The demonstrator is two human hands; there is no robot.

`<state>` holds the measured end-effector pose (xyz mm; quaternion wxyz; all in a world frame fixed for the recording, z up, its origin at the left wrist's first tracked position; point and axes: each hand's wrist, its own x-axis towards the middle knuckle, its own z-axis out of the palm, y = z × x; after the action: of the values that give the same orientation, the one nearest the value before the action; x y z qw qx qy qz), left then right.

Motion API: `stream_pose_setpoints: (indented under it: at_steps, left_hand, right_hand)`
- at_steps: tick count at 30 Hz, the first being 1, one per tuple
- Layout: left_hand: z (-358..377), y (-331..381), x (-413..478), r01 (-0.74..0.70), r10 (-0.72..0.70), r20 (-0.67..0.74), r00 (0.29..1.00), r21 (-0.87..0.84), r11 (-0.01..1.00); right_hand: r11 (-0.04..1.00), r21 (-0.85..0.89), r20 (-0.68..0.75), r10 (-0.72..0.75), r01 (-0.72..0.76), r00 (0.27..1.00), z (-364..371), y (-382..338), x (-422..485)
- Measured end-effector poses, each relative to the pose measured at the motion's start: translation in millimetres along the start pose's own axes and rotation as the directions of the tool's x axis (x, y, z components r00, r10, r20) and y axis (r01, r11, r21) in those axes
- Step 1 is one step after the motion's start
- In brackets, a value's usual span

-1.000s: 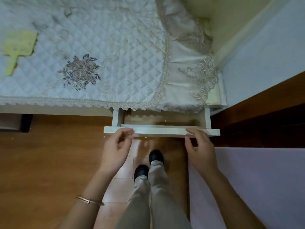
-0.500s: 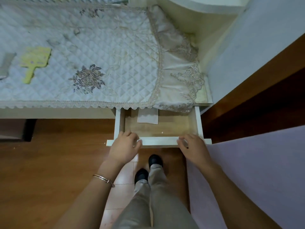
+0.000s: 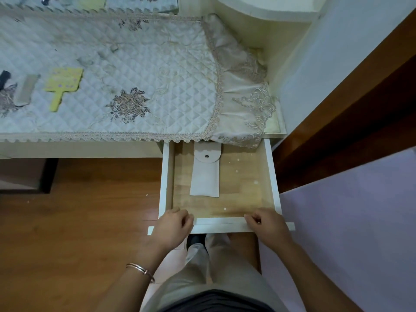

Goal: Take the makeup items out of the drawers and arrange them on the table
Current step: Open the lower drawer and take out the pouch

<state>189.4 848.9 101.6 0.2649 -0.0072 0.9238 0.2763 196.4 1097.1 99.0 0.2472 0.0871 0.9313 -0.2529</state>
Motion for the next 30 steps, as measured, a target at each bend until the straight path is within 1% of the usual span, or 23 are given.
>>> stream_pose_setpoints:
  at_steps: [3,6,10,12,14,15,17,19,20,21,23,25,27,29,30]
  left_hand:
    - [1,1,-2,-0.004,0.004,-0.006,1.000,-0.001,1.000]
    - [-3,3,-1,-0.016,0.016,0.025,1.000,0.007,1.000]
    - [-8,-1,-1,-0.046,0.044,0.038,0.998,0.032,0.998]
    - [-15,-2,1,-0.067,0.067,0.001,0.998,-0.001,0.998]
    - [-24,-3,8,-0.085,0.078,-0.094,0.992,-0.070,0.994]
    - [-28,-5,14,-0.071,0.056,-0.151,0.987,-0.095,0.993]
    - [-33,-8,24,-0.015,-0.012,-0.265,0.964,-0.099,0.995]
    - [-35,-13,38,0.068,-0.106,-0.364,0.926,-0.116,0.991]
    - [-35,-16,45,0.120,-0.163,-0.370,0.915,-0.136,0.983]
    - [-35,-18,51,0.183,-0.236,-0.337,0.911,-0.184,0.966]
    - [-30,-21,63,0.283,-0.354,-0.217,0.910,-0.299,0.911]
    - [-25,-21,67,0.326,-0.392,-0.154,0.907,-0.336,0.884]
    - [-19,-20,66,0.342,-0.422,-0.153,0.893,-0.379,0.860]
    - [-16,-18,62,0.329,-0.437,-0.175,0.882,-0.436,0.838]
    - [-16,-17,61,0.323,-0.444,-0.193,0.875,-0.449,0.833]
  right_hand:
    - [1.000,0.008,0.009,-0.001,0.001,1.000,-1,1,-1]
    - [1.000,0.016,0.039,0.007,-0.008,0.999,-3,1,3]
    - [0.999,0.012,0.098,0.051,-0.052,0.994,-4,-2,10]
    - [0.998,-0.020,0.149,0.061,-0.059,0.987,-7,-6,18]
    - [0.997,-0.022,0.214,0.083,-0.080,0.973,-6,-14,31]
    - [0.996,0.025,0.246,0.079,-0.088,0.966,-4,-20,40]
    - [0.973,0.186,0.270,0.081,-0.135,0.960,3,-33,56]
    - [0.946,0.282,0.216,0.102,-0.162,0.971,15,-50,80]
    - [0.926,0.333,0.183,0.121,-0.178,0.976,22,-59,92]
    - [0.900,0.387,0.159,0.148,-0.200,0.976,29,-68,104]
    - [0.839,0.469,0.157,0.229,-0.276,0.961,42,-84,124]
    - [0.769,0.512,0.155,0.357,-0.384,0.921,54,-94,139]
    - [0.714,0.539,0.121,0.459,-0.446,0.880,62,-98,148]
    - [0.661,0.577,0.132,0.504,-0.480,0.853,65,-99,153]
    - [0.629,0.608,0.161,0.500,-0.485,0.851,65,-100,153]
